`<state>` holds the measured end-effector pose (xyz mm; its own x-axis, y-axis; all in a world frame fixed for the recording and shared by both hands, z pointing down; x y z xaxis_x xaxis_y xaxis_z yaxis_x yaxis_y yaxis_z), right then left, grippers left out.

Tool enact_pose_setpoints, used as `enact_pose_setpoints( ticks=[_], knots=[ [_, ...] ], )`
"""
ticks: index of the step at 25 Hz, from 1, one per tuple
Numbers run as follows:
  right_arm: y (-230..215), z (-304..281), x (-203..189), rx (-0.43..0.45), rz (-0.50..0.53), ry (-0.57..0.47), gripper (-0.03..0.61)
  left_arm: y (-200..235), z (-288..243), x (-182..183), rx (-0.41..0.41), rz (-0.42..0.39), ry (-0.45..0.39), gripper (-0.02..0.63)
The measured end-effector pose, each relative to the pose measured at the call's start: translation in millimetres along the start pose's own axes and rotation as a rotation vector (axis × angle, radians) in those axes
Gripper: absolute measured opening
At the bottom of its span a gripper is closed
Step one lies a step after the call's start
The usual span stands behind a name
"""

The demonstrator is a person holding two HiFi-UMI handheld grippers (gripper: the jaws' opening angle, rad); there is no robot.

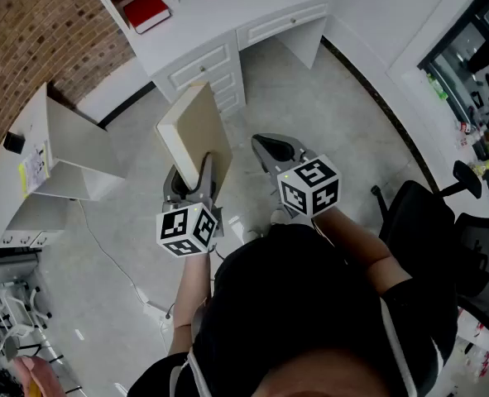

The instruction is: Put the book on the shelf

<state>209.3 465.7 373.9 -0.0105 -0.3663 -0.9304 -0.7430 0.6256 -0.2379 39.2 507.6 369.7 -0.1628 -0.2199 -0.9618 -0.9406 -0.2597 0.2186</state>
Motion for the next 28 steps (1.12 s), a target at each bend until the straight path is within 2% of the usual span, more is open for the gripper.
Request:
enact_pose_setpoints(
  ticks=[14, 28],
  knots=[
    [-12.5, -4.8, 1.9, -0.006, -0.041, 0.013, -0.003, -1.7, -5.4, 0.7, 0.024, 0.007, 0.001, 0.210],
    [-62.2, -13.5, 16.8, 0.006, -0.009, 0.011, -0.003, -26.5, -57.5, 3.0, 0.007, -0.012, -0.020, 0.210]
  ],
)
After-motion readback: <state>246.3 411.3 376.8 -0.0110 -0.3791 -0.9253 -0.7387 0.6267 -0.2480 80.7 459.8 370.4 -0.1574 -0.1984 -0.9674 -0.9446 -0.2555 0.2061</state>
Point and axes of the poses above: the fingertips, and each gripper's own axes: z backward along the fingers, y to its left, x out of its top, the point moved 5 cm from there along z, backward along the fingers, and after that the axes turned 4 degrees about -x, right-handed, at the moved point
